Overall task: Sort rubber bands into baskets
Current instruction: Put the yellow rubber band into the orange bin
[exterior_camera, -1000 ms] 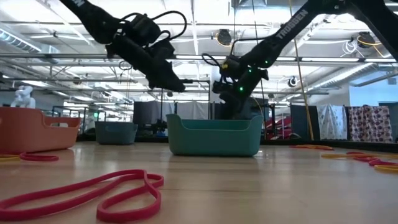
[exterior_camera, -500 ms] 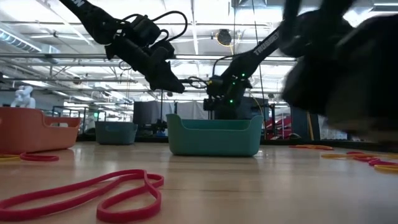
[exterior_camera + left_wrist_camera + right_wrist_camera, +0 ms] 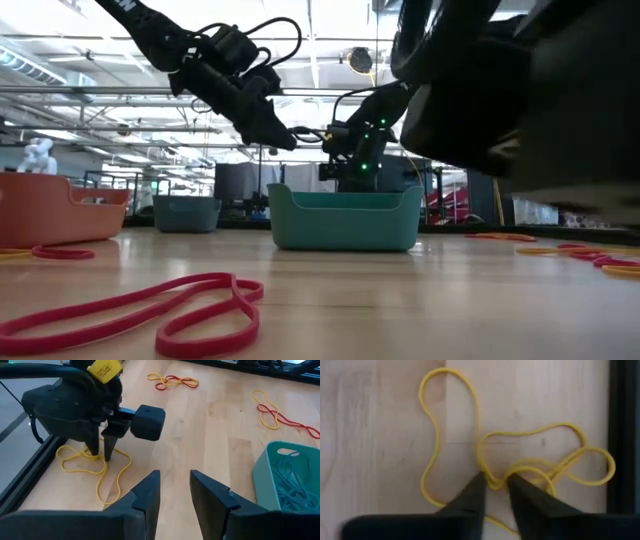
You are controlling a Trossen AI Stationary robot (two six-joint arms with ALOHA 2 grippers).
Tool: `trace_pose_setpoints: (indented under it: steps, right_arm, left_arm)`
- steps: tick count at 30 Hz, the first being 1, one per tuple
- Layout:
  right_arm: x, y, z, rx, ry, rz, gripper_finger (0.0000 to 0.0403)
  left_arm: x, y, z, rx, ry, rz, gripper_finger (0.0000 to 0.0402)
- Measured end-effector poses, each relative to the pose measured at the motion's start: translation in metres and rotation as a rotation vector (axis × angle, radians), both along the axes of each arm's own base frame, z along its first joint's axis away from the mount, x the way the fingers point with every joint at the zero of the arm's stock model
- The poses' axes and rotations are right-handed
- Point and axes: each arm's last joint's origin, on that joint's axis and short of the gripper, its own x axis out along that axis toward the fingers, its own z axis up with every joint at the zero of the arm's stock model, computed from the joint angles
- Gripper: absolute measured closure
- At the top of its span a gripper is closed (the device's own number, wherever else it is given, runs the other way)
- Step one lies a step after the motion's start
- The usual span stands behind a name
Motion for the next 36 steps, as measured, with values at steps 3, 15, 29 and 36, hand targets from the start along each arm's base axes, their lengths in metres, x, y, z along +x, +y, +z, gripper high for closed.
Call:
trace_pose_setpoints:
  steps: [3, 15, 29, 36]
  right_arm:
    - [0.002, 0.005, 0.000, 0.002, 0.019, 0.017, 0.0390]
    - [-0.019, 0.018, 0.081, 0.076, -0.141, 0.038, 0.0402]
    - [-0.030, 0.023, 0.104, 0.320, -0.390, 0.097, 0.0403]
    - [-0.028, 0.026, 0.105, 0.383, -0.430, 0.118, 0.0403]
  left_arm:
    - [-0.001, -0.001, -0.002, -0.011, 0.022, -0.001, 0.0290]
    - [-0.002, -0.012, -0.017, -0.054, -0.056, -0.016, 0.0290]
    - [0.013, -0.007, -0.033, 0.159, -0.329, 0.103, 0.0290]
    - [0.026, 0.005, -0.045, 0.205, -0.255, 0.091, 0.0290]
